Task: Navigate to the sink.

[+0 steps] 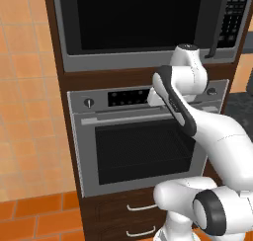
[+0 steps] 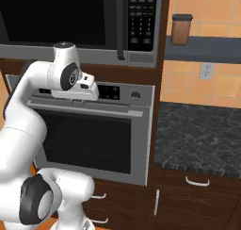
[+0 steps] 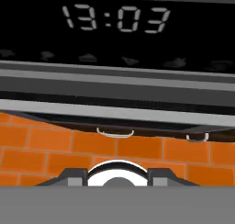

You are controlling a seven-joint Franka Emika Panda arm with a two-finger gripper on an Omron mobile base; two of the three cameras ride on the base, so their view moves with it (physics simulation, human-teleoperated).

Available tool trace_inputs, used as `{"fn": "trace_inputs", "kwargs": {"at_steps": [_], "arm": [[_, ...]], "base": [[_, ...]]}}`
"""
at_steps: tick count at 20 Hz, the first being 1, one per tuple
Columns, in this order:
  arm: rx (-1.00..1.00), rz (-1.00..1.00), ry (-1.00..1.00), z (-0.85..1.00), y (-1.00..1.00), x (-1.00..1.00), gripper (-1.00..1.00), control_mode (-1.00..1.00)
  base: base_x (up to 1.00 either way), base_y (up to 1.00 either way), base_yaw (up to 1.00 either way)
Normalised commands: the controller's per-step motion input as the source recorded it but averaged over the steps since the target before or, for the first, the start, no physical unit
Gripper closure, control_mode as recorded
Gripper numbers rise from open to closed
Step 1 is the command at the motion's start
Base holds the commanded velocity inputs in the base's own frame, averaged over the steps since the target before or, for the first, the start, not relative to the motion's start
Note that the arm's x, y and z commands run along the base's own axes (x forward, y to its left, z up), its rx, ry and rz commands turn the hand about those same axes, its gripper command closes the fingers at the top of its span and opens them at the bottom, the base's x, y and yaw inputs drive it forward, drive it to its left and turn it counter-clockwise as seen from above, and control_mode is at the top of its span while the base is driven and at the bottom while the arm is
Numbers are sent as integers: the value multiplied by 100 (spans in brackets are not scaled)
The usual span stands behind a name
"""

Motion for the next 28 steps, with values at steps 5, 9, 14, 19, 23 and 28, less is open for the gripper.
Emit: {"fn": "trace_inputs", "kwargs": {"at_steps": [5,9,14,19,23,28], "arm": [[0,1,-1,0,2,-73,-100,-100],[0,0,-25,5,-4,-100,-100,-100],[0,-2,-29,53,0,-100,-100,-100],[0,-2,-39,76,-10,-99,-100,-100],[0,0,0,0,0,0,-100,100],[0,0,0,0,0,0,-100,100]], "base": [[0,0,0],[0,0,0],[0,0,0],[0,0,0],[-100,-70,-9],[-51,-95,-40]]}}
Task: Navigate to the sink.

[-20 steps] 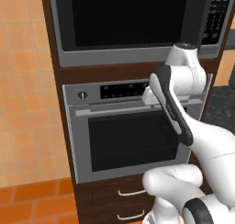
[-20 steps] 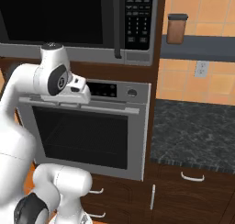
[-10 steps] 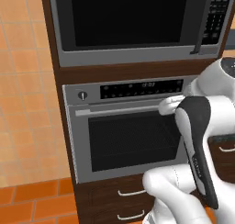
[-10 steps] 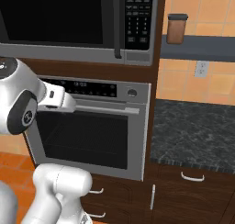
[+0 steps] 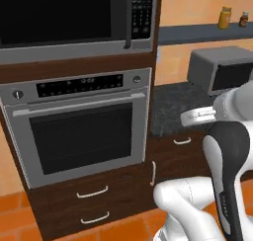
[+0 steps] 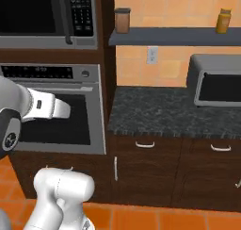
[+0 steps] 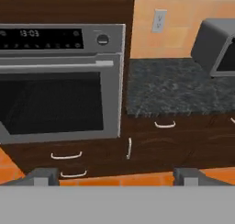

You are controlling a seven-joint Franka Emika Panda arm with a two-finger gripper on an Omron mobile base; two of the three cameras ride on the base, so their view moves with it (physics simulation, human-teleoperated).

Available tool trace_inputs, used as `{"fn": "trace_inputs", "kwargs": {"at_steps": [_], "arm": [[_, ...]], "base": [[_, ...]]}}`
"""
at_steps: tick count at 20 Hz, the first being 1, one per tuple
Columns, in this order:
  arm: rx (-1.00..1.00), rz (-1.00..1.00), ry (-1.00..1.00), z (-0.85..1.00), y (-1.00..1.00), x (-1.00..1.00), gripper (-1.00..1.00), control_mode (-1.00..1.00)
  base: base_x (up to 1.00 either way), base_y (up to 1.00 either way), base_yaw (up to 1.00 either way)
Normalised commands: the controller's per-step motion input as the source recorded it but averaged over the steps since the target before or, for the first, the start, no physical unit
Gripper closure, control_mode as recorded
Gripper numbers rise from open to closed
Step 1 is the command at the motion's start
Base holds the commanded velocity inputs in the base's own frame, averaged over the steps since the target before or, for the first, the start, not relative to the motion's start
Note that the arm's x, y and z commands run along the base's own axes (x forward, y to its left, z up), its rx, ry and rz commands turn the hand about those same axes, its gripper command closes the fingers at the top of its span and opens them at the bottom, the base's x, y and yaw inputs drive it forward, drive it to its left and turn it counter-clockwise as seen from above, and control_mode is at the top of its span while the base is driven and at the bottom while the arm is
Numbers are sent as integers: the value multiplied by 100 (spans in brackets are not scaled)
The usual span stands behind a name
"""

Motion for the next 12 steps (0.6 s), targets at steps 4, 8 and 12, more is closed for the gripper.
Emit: {"fn": "trace_inputs", "kwargs": {"at_steps": [4,8,12], "arm": [[0,0,0,0,0,0,-100,100],[0,0,0,0,0,0,-100,100],[0,0,0,0,0,0,-100,100]], "base": [[0,-25,-89],[0,-12,-93],[0,-7,-93]]}}
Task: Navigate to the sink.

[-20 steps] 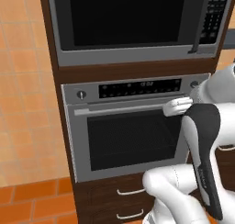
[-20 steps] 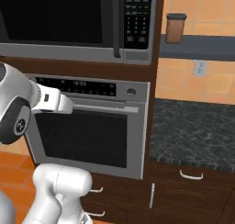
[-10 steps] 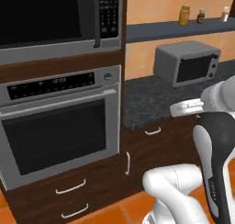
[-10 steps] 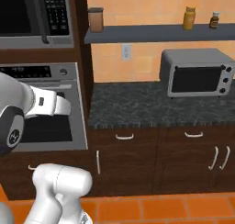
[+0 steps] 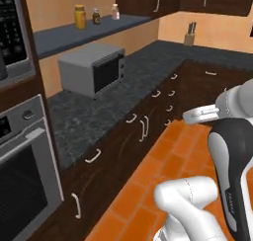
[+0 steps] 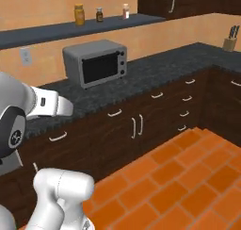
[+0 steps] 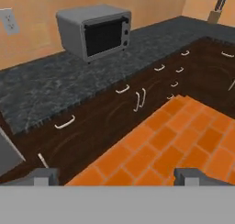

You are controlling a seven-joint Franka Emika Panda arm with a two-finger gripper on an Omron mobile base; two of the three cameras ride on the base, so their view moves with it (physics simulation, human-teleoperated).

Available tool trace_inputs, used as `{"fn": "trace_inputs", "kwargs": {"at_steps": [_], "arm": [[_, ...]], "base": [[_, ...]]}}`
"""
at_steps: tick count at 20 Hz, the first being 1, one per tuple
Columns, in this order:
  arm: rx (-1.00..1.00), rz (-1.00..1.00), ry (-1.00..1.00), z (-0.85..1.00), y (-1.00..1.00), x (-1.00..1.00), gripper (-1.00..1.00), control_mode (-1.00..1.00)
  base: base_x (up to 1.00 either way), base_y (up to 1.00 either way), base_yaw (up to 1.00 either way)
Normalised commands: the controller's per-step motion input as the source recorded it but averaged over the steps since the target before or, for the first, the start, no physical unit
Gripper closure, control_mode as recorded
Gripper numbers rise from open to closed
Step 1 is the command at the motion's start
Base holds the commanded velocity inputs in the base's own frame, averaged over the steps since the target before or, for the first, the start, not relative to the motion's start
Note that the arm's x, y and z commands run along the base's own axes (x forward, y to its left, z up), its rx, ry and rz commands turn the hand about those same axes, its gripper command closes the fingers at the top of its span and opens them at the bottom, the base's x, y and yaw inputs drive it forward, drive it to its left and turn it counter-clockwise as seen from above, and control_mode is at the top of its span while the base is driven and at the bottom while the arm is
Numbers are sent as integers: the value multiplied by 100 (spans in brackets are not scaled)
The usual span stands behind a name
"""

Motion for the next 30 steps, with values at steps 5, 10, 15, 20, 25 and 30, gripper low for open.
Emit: {"fn": "trace_inputs", "kwargs": {"at_steps": [5,10,15,20,25,30], "arm": [[0,0,0,0,0,0,-100,100],[0,0,0,0,0,0,-100,100],[0,0,0,0,0,0,-100,100],[0,0,0,0,0,0,-100,100],[0,0,0,0,0,0,-100,100],[0,0,0,0,0,0,-100,100]], "base": [[0,-4,-91],[0,0,-87],[0,0,-88],[0,16,-91],[11,41,-85],[28,54,-79]]}}
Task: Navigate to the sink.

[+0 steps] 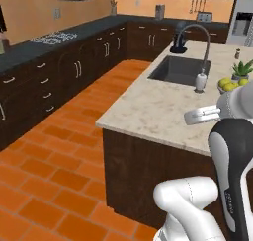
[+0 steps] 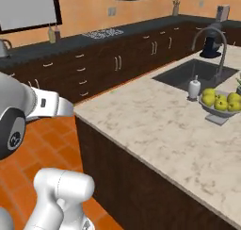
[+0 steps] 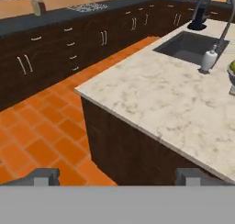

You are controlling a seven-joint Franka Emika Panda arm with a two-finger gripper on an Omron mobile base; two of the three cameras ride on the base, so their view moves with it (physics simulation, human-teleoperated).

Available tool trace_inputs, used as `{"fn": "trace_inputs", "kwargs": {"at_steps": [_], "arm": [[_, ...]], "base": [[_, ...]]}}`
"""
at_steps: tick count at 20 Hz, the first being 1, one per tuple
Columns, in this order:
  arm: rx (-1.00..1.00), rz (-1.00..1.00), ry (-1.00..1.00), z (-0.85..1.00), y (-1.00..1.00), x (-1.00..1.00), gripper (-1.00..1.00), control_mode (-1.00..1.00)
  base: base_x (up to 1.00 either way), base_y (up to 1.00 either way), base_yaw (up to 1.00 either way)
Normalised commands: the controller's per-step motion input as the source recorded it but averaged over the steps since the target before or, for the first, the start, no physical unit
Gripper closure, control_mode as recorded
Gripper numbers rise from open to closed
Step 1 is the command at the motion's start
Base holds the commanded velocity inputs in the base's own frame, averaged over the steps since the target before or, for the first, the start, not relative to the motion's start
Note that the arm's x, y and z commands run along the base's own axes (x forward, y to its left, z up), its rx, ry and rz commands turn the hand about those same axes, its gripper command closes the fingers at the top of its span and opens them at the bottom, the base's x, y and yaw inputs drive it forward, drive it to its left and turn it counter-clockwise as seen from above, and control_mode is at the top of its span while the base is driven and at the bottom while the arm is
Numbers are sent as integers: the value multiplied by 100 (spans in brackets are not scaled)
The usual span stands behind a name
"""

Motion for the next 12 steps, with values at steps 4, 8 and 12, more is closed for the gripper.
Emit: {"fn": "trace_inputs", "kwargs": {"at_steps": [4,8,12], "arm": [[0,0,0,0,0,0,-100,100],[0,0,0,0,0,0,-100,100],[0,0,0,0,0,0,-100,100]], "base": [[53,68,-66],[41,79,-54],[37,81,-53]]}}
